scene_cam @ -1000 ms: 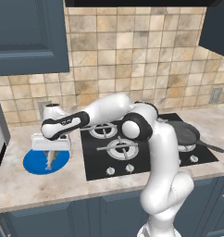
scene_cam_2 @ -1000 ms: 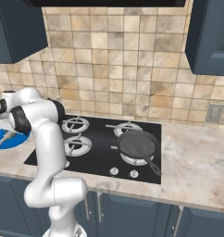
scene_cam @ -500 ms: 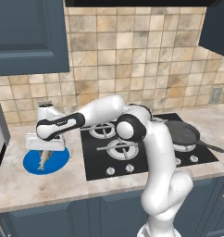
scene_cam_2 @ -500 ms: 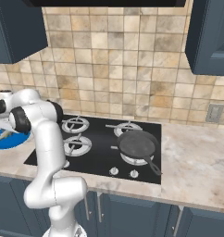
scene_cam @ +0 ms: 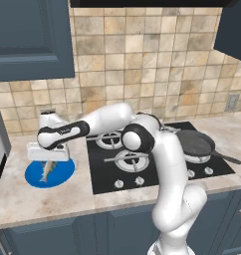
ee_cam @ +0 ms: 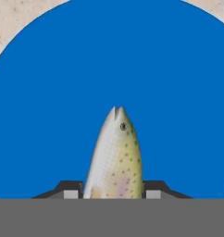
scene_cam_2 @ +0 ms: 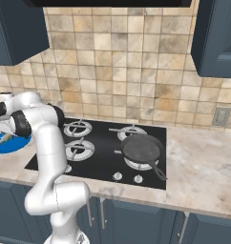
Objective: Place the fish on the plate and place the eggplant on the same plate.
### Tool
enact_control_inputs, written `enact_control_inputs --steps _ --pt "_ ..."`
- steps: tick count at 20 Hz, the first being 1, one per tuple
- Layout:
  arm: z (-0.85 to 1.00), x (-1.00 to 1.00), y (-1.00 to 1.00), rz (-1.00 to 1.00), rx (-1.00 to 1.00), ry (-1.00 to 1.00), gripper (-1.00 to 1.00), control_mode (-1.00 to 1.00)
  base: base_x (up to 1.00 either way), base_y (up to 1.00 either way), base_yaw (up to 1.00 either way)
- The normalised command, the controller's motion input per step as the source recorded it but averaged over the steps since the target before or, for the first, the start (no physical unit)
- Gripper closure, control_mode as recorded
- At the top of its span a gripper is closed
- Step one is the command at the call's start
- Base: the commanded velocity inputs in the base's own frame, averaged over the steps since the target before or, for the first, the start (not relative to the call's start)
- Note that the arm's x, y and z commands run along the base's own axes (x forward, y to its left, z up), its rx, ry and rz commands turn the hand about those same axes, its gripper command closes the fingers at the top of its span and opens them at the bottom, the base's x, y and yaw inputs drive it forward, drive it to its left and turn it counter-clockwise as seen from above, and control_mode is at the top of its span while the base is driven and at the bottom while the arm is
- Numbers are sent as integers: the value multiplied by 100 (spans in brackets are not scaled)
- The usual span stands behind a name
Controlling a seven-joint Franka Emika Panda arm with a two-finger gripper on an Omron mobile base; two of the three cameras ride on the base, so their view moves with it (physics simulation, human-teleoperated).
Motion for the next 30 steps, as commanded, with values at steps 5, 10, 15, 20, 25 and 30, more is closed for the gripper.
enact_control_inputs --steps 5,10,15,20,25,30 --pt "0 0 0 0 0 0 -100 -100 0 0 0" --pt "12 -10 -6 0 0 0 -100 -100 0 0 0" --pt "34 -48 -50 -1 1 0 -100 -100 0 0 0" --pt "43 -36 -83 0 3 0 -100 -100 0 0 0" --pt "29 -18 -90 0 12 -1 -100 -100 0 0 0" --pt "22 -29 -96 0 17 -3 -100 -100 0 0 0"
